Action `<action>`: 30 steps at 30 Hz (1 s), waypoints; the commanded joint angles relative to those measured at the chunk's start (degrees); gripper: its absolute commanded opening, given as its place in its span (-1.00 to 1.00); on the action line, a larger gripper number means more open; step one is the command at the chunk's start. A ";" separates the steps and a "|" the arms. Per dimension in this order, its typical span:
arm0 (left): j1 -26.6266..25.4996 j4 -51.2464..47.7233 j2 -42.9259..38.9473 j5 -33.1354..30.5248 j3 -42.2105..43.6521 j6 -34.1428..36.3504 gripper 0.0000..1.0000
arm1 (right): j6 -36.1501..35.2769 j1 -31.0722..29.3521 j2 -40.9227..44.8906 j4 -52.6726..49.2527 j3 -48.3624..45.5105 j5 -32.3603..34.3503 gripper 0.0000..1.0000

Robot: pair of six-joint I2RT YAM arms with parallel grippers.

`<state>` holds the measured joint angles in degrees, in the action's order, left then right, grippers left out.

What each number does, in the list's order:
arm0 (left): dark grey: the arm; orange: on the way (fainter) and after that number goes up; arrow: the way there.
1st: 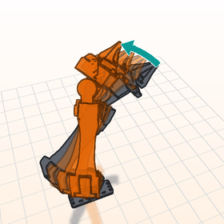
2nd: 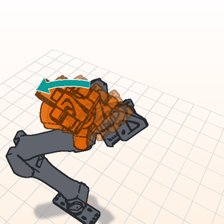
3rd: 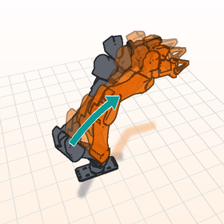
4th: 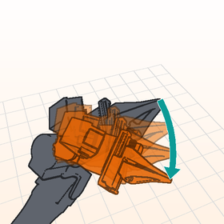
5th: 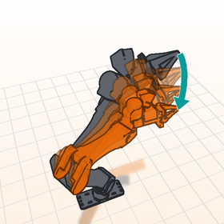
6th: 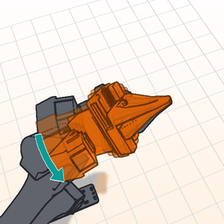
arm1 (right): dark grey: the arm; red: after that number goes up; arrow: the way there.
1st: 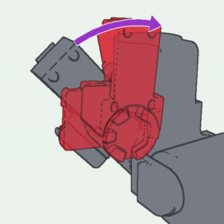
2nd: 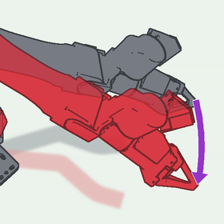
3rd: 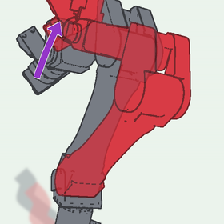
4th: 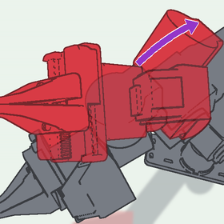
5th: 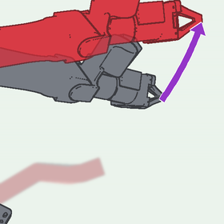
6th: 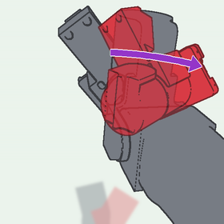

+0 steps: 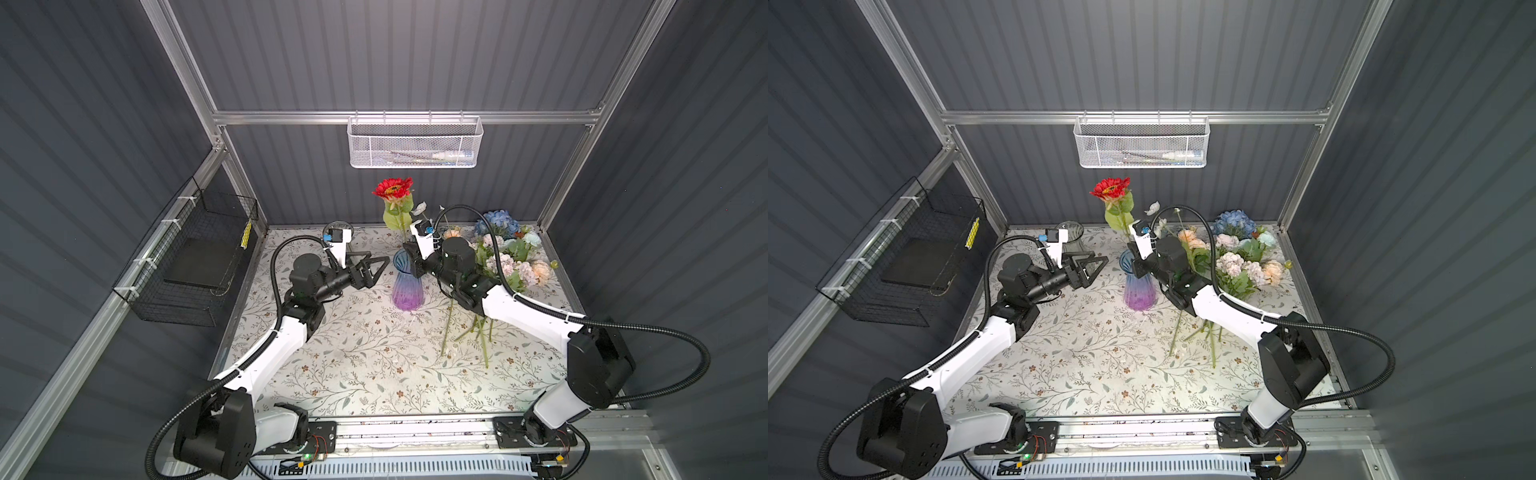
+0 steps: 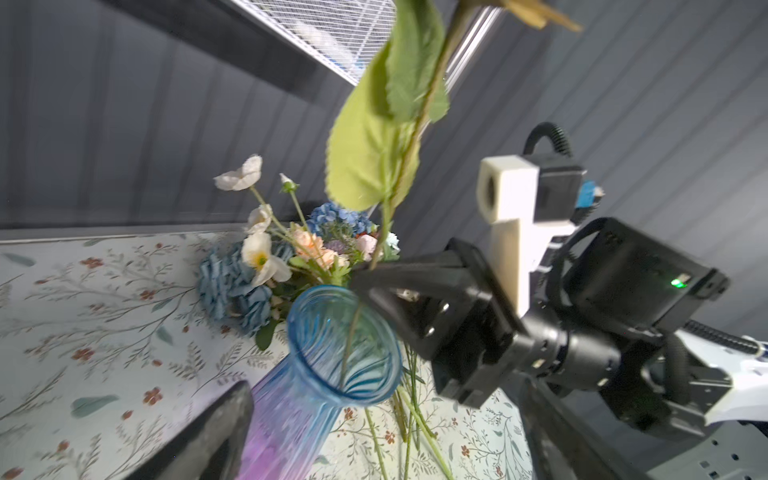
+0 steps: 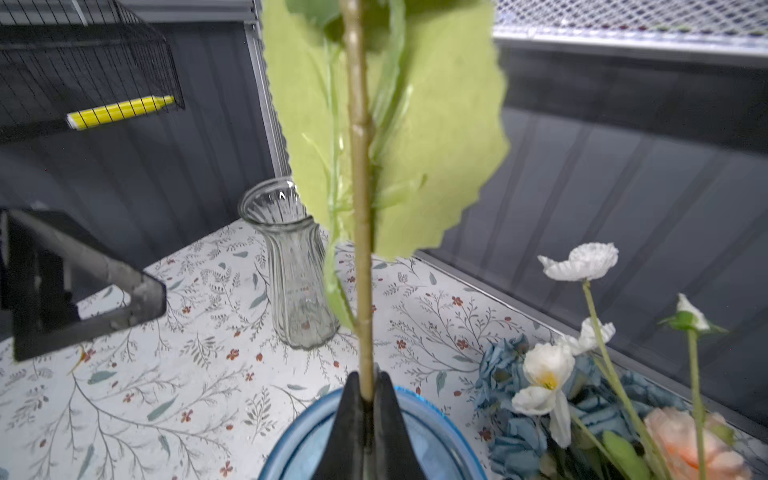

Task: Arrange the flowers into the vase
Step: 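Lower gerbera stem into gradient vase with right gripper while left steadies vase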

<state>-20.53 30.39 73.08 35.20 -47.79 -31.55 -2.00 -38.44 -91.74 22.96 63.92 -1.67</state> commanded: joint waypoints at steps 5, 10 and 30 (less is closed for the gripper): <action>-1.83 13.27 8.81 1.63 -4.83 -5.68 0.99 | 0.87 -1.27 4.64 5.64 -7.61 0.77 -1.00; -2.05 17.74 13.49 -0.01 -8.11 -8.10 0.97 | 1.56 -1.47 5.35 5.96 -9.99 0.49 -1.00; -3.90 15.25 17.54 2.36 -13.95 -2.88 -0.20 | -2.65 -1.47 2.73 2.71 -7.32 -1.27 -1.00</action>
<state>-24.45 45.80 90.89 36.88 -59.40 -36.21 -3.79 -39.48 -88.12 27.42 55.51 -2.02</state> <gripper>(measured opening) 0.411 0.055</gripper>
